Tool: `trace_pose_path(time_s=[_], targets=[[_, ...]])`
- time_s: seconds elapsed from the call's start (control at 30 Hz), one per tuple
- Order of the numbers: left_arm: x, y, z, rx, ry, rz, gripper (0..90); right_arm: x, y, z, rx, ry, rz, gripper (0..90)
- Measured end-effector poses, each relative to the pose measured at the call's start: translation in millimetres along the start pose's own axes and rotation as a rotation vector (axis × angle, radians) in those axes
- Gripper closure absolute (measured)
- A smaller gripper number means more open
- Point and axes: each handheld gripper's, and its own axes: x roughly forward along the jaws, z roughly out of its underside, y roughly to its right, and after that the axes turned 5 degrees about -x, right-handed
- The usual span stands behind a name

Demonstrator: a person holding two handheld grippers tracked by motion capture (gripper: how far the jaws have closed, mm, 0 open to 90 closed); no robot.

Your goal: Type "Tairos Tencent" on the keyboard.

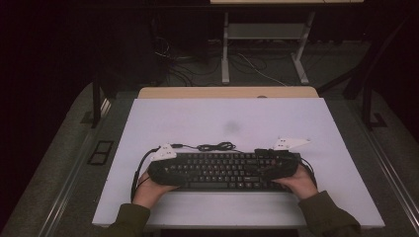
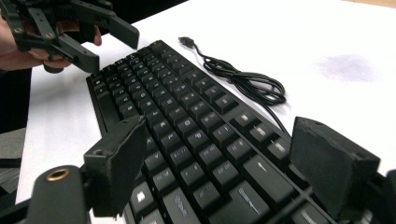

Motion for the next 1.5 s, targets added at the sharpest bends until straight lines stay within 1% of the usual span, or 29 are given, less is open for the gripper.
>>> trace_pose_path(time_s=[0.13,0.23,0.37,0.43,0.63,0.7,0.77,0.87,0.93,1.03,1.2,1.33,1.43,1.5], targets=[[-4.4,0.3,3.8,0.005,0.002,-0.007,22.6,-9.8,0.5,4.7,0.003,0.005,0.013,18.7],[-8.6,0.4,7.6,-0.005,0.003,-0.016,19.2,-16.9,1.0,8.4,0.007,0.003,0.026,18.7],[-15.7,-0.3,12.9,-0.006,0.011,-0.025,16.3,-26.4,1.4,14.3,0.017,0.007,0.040,18.4],[-19.0,-0.6,15.6,-0.014,0.022,-0.029,15.0,-30.9,2.1,17.7,0.022,0.008,0.044,18.4],[-27.0,-3.9,20.1,-0.024,0.033,-0.038,13.2,-40.5,3.0,28.2,0.026,-0.013,0.056,18.3],[-27.8,-4.0,20.0,-0.029,0.044,-0.037,12.0,-44.0,2.7,30.8,0.025,-0.017,0.061,18.2],[-28.5,-3.7,20.1,-0.021,0.043,-0.037,11.3,-48.3,2.3,33.2,0.020,-0.020,0.068,18.2],[-29.6,-3.7,20.9,-0.018,0.038,-0.037,10.8,-53.8,4.0,36.9,0.026,-0.018,0.070,18.2],[-29.7,-3.5,21.4,-0.024,0.042,-0.039,9.8,-57.0,5.2,38.9,0.032,-0.014,0.070,17.8],[-29.8,-3.3,21.4,-0.018,0.039,-0.042,6.9,-60.4,6.5,42.1,0.043,-0.008,0.078,17.8],[-29.1,-1.5,19.9,-0.020,0.043,-0.052,0.0,-63.5,8.6,43.7,0.032,-0.003,0.075,17.7],[-28.5,-1.1,20.4,-0.022,0.030,-0.058,0.0,-67.3,8.2,45.6,0.033,-0.005,0.080,17.7],[-28.3,-1.4,20.2,-0.016,0.025,-0.058,0.0,-71.0,8.5,47.4,0.041,0.001,0.090,17.7],[-27.9,-1.3,20.0,-0.014,0.028,-0.055,0.0,-72.2,8.7,48.0,0.034,0.002,0.092,17.7]])
